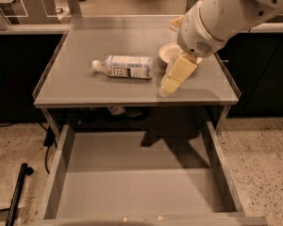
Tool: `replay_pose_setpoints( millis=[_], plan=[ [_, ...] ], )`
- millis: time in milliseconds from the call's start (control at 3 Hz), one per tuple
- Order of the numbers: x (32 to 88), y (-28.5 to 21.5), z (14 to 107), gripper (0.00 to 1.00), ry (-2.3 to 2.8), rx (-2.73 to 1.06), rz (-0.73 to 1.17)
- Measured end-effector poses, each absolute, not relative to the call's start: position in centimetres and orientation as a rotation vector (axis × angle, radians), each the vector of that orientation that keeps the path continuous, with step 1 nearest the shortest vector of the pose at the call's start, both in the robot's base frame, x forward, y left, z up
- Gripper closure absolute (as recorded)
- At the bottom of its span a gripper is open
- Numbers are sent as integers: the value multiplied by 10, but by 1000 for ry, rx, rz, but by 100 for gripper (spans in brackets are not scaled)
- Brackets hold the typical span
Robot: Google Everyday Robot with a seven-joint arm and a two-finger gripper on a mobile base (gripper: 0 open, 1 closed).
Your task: Place blue plastic bottle into top drawer
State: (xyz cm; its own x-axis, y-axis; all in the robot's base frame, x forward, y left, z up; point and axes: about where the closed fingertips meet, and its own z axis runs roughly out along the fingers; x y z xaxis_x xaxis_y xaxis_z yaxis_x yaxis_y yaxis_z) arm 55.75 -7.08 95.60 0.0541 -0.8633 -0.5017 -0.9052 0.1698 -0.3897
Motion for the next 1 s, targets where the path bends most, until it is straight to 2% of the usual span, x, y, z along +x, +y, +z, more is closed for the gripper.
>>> replay_pose_setpoints(
  millis=[1000],
  plan=[
    [645, -10, 906, 0, 1768, -1709, 127]
  ],
)
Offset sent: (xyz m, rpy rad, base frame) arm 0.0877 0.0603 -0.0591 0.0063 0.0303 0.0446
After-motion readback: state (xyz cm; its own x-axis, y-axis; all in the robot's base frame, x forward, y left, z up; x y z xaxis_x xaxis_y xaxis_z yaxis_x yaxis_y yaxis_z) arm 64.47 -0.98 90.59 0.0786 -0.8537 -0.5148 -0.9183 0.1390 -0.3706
